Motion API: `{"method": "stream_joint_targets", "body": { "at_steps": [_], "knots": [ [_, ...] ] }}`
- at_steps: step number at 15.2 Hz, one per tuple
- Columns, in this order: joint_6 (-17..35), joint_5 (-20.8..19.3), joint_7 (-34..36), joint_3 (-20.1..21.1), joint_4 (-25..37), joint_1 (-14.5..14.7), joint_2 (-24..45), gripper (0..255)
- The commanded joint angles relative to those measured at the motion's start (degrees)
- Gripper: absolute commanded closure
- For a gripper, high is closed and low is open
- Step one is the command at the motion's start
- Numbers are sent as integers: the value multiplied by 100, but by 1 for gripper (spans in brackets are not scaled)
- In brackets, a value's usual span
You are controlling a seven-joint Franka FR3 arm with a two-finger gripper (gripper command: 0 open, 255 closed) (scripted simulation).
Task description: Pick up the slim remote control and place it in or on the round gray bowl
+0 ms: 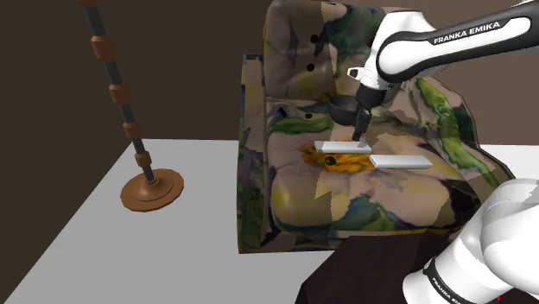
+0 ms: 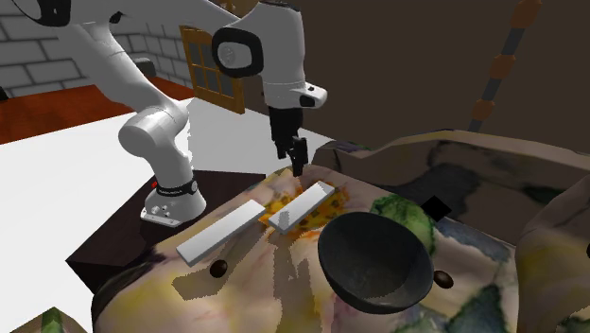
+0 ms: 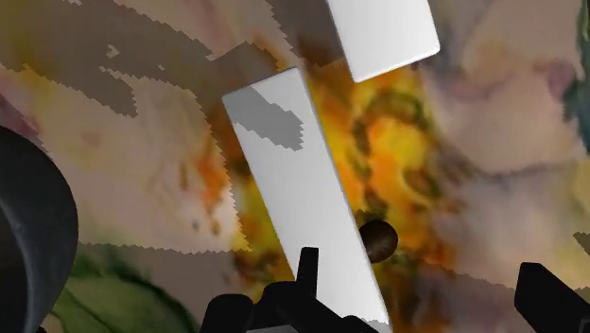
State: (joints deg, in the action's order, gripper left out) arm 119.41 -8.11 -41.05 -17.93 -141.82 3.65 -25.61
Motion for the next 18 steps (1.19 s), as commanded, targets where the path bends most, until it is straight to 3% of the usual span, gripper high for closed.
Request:
{"method": "stream_joint_targets", "body": {
  "at_steps": [1, 5, 12, 18],
  "knots": [
    [294, -16, -578, -238, 109, 77, 439, 0],
    [804, 122, -1622, -602, 392, 244, 1328, 0],
    [1397, 248, -1727, -668, 144, 260, 1692, 0],
    [1446, 262, -1738, -674, 127, 262, 1725, 0]
  ]
}}
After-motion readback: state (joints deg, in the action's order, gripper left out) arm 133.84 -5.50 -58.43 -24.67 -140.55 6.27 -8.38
